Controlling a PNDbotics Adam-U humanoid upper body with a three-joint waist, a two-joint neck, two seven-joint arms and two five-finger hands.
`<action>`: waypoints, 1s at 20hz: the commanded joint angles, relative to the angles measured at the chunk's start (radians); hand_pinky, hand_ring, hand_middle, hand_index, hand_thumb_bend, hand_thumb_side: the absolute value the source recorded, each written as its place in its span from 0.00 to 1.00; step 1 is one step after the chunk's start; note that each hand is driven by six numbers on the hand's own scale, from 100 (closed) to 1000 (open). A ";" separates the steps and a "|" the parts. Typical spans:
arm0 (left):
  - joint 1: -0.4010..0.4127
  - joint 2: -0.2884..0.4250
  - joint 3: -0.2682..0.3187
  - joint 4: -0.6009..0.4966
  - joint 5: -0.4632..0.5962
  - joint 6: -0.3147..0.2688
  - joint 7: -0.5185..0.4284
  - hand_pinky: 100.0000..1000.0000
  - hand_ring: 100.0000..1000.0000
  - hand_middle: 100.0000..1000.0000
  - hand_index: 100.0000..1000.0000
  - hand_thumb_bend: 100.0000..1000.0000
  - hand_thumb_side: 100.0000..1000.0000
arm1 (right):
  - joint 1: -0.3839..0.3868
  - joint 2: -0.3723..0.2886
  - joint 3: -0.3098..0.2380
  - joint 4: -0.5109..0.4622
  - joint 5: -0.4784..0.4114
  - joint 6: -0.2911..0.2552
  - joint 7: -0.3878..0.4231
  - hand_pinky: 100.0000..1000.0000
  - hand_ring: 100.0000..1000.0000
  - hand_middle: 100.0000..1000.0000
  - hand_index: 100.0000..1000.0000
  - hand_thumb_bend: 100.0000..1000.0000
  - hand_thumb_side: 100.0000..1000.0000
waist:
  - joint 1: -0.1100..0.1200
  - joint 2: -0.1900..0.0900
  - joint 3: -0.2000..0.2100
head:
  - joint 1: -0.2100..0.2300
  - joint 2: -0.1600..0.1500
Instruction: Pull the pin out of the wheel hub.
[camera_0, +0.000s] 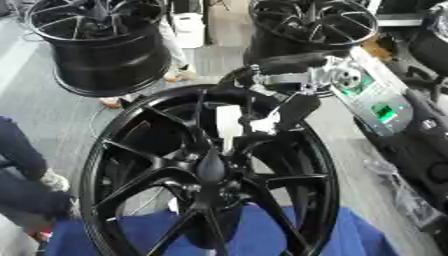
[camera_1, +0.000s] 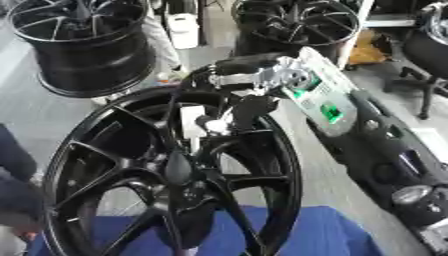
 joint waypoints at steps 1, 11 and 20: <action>-0.006 0.011 0.004 -0.009 0.005 0.000 0.002 0.61 0.49 0.45 0.66 0.30 0.51 | -0.017 0.000 -0.004 0.006 0.014 -0.006 0.008 0.83 0.94 0.94 0.97 0.00 0.54 | 0.004 -0.019 0.002 | -0.004 -0.007; -0.007 0.010 0.002 -0.009 0.006 0.000 -0.001 0.61 0.49 0.45 0.66 0.30 0.51 | -0.013 0.031 0.006 0.055 0.076 -0.022 0.019 0.83 0.92 0.90 0.97 0.00 0.57 | 0.005 -0.018 0.011 | -0.010 -0.008; -0.010 0.009 0.001 -0.009 0.007 -0.001 -0.002 0.61 0.49 0.45 0.66 0.29 0.51 | -0.006 0.044 0.005 0.084 0.111 -0.040 0.009 0.81 0.86 0.74 0.96 0.00 0.29 | 0.006 -0.014 0.018 | -0.016 -0.007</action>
